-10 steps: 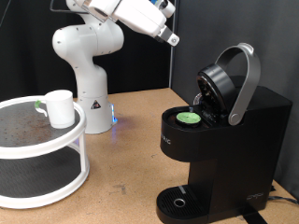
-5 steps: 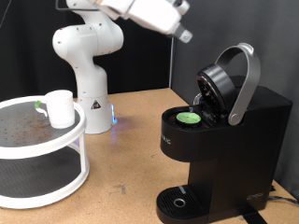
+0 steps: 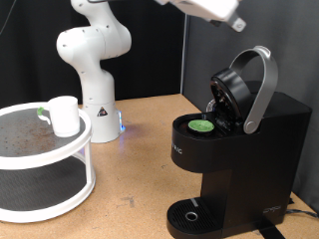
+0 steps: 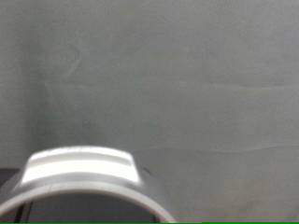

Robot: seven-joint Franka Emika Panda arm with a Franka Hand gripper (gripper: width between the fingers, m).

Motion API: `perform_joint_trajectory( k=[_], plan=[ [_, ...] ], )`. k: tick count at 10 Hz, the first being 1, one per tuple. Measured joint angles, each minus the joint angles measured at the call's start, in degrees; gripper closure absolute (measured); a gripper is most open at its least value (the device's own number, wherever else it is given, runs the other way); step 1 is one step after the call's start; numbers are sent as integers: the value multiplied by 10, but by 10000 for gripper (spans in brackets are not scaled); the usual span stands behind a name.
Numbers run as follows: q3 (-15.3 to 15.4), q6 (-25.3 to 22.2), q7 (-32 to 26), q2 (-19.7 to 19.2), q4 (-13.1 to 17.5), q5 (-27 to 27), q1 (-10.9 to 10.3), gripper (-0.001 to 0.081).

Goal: Make a cup of coffee with the keurig machine

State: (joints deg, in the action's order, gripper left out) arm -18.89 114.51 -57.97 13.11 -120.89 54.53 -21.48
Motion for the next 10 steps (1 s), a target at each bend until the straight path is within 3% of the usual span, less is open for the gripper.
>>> perform_joint_trajectory(
  k=[5,6,7,9,10],
  plan=[
    [52,38,26,-40,23,0,-19,11],
    [61,44,27,-47,23,0,-21,191],
    [69,51,27,-53,23,0,-23,191],
    [81,63,27,-63,23,0,-26,558],
    [87,70,26,-65,24,3,-28,558]
  ],
)
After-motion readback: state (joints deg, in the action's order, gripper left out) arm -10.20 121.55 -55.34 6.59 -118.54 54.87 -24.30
